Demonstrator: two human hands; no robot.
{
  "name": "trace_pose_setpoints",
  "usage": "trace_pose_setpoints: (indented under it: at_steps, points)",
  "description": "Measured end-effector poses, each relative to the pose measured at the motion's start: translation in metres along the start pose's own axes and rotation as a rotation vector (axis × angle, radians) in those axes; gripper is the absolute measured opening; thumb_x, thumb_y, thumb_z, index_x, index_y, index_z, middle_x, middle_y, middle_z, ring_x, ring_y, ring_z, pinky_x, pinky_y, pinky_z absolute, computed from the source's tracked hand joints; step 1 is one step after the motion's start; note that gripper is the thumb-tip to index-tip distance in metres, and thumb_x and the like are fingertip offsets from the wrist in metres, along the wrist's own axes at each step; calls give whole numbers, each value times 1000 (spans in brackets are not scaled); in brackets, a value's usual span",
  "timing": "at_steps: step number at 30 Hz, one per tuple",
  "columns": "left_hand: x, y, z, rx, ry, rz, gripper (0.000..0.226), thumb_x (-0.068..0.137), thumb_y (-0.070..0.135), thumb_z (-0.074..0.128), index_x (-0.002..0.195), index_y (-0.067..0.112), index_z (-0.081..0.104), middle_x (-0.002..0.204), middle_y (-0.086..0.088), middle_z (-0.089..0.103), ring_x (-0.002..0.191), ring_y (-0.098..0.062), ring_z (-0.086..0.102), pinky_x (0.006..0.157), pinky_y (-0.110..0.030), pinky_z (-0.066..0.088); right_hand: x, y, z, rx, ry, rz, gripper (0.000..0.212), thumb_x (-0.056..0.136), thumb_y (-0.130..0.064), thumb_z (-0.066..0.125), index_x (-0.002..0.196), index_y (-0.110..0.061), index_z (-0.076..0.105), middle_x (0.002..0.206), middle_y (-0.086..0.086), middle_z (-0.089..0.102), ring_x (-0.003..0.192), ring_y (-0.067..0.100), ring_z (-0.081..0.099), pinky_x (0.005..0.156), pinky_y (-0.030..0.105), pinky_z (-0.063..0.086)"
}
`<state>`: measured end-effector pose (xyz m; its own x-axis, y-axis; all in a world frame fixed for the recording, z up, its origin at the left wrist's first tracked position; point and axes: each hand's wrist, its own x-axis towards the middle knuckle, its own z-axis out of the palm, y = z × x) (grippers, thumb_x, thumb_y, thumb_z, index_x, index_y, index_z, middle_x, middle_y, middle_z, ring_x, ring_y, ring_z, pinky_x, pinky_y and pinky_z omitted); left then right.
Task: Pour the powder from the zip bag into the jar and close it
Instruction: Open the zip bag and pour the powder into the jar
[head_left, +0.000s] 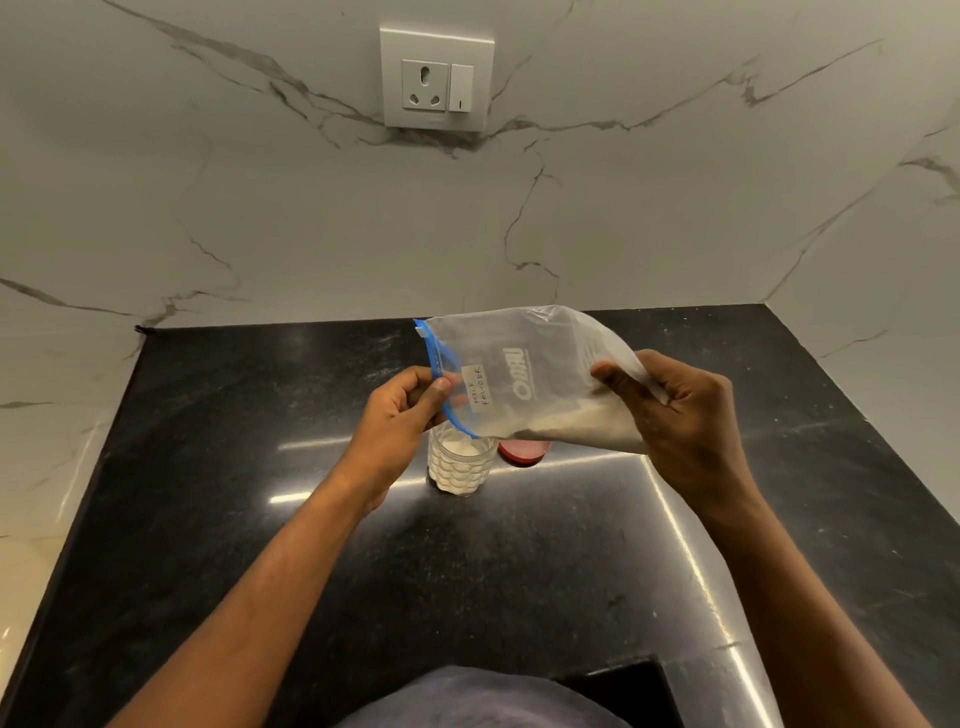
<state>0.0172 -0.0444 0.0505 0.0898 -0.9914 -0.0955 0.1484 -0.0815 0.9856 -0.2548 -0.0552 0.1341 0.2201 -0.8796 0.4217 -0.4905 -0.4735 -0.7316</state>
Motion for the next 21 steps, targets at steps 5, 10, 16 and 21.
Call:
trace_pose_setpoints:
  at_steps: [5, 10, 16, 21]
  points:
    - [0, 1, 1, -30, -8, 2, 16, 107, 21, 57, 113, 17, 71, 109, 6, 82, 105, -10, 78, 83, -19, 61, 0, -3, 0, -34, 15, 17, 15, 99, -32, 67, 94, -21, 77, 83, -17, 71, 71, 0, 66, 60, 7, 45]
    - [0, 0, 1, -22, 6, -21, 17, 108, 23, 56, 114, 17, 71, 109, 4, 82, 107, -14, 77, 86, -24, 63, 1, -8, 0, -74, 8, 22, 23, 99, -35, 67, 95, -16, 79, 80, -9, 72, 67, 4, 66, 58, 12, 46]
    - [0, -2, 1, -36, -2, -29, 16, 108, 22, 56, 113, 19, 71, 108, 6, 82, 106, -11, 77, 89, -25, 63, 6, -18, -2, -157, 19, -5, 25, 99, -34, 70, 91, -13, 79, 71, -3, 70, 58, 6, 59, 55, 23, 44]
    - [0, -1, 2, -55, -3, -38, 17, 107, 23, 57, 114, 17, 71, 111, 5, 81, 107, -12, 77, 84, -21, 62, 6, -25, -2, -181, 24, -4, 27, 99, -36, 69, 92, -11, 79, 74, 0, 72, 61, 16, 65, 55, 32, 50]
